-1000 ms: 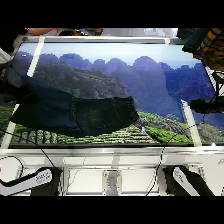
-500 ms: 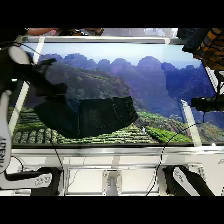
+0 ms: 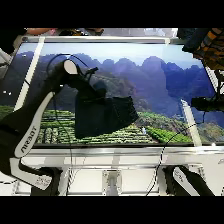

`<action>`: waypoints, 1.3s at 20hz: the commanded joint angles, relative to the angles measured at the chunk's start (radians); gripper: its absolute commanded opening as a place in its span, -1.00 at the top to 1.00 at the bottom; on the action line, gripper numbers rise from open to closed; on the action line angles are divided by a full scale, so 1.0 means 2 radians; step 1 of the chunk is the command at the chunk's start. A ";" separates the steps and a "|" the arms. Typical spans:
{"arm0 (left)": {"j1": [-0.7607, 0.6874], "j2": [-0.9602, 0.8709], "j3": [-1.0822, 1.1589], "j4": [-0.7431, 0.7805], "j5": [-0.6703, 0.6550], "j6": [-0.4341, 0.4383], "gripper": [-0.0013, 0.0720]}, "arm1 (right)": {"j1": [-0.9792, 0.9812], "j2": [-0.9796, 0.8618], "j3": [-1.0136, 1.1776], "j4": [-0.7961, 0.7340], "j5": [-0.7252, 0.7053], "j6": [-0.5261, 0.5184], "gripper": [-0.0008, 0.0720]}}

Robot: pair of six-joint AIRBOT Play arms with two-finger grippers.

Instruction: Fold the clothes and pants, and hang the long-sleeved shirts on hangers.

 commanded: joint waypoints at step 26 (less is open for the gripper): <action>-0.016 -0.003 -0.002 0.199 0.017 0.022 -0.29 | 0.221 -0.132 -0.072 0.191 -0.106 -0.085 -0.87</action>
